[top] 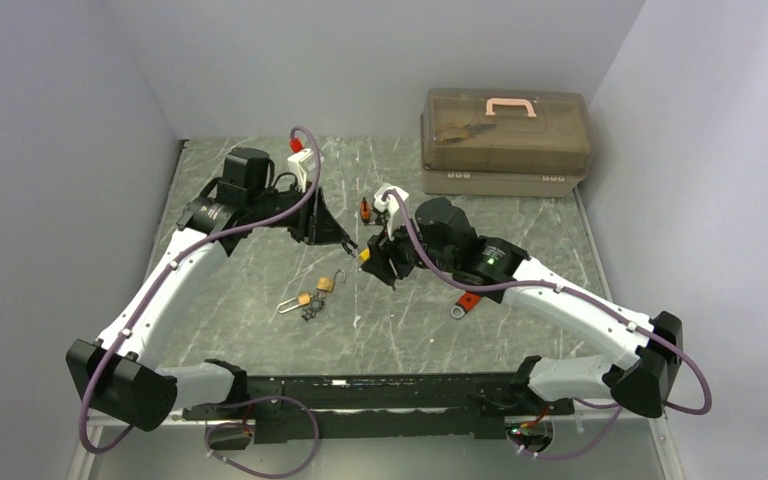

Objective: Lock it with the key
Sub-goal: Pick up the lock from the center of the board, then lock the lock.

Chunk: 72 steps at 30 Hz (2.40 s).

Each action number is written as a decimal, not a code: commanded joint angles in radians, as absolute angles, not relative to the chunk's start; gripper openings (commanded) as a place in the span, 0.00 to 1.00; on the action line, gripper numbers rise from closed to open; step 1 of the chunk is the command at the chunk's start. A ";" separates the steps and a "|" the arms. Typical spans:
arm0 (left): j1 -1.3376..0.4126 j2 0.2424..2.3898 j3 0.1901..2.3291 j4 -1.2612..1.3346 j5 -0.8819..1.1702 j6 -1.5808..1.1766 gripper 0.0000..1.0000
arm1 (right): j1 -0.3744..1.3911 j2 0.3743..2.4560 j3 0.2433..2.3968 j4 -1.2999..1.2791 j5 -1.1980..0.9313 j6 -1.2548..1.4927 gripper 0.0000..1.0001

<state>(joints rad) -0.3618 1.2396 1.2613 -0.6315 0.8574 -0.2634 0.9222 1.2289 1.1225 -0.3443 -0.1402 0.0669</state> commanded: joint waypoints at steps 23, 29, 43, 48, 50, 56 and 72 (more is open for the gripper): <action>-0.397 1.252 1.283 -0.665 0.972 -0.231 0.25 | 0.926 1.175 1.230 -0.319 -0.150 0.014 0.03; -0.397 1.247 1.277 -0.679 0.987 -0.231 0.22 | 0.927 1.166 1.226 -0.316 -0.132 0.009 0.03; -0.403 1.239 1.252 -0.659 1.020 -0.267 0.17 | 0.937 1.160 1.242 -0.321 -0.113 -0.020 0.03; -0.403 1.238 1.254 -0.660 1.029 -0.270 0.14 | 0.940 1.157 1.241 -0.317 -0.100 -0.022 0.03; -0.403 1.236 1.250 -0.659 1.033 -0.270 0.13 | 0.941 1.154 1.241 -0.316 -0.094 -0.023 0.03; -0.403 1.226 1.253 -0.670 1.041 -0.269 0.22 | 0.943 1.150 1.246 -0.311 -0.085 -0.027 0.03; -0.403 1.165 1.277 -0.566 0.988 -0.369 0.00 | 0.949 1.140 1.240 -0.288 -0.117 -0.024 0.64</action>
<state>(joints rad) -0.3931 1.2285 1.2560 -0.6506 0.9859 -0.3031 0.9546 1.1893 1.1923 -0.4232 -0.1169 -0.0349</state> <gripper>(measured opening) 0.050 0.534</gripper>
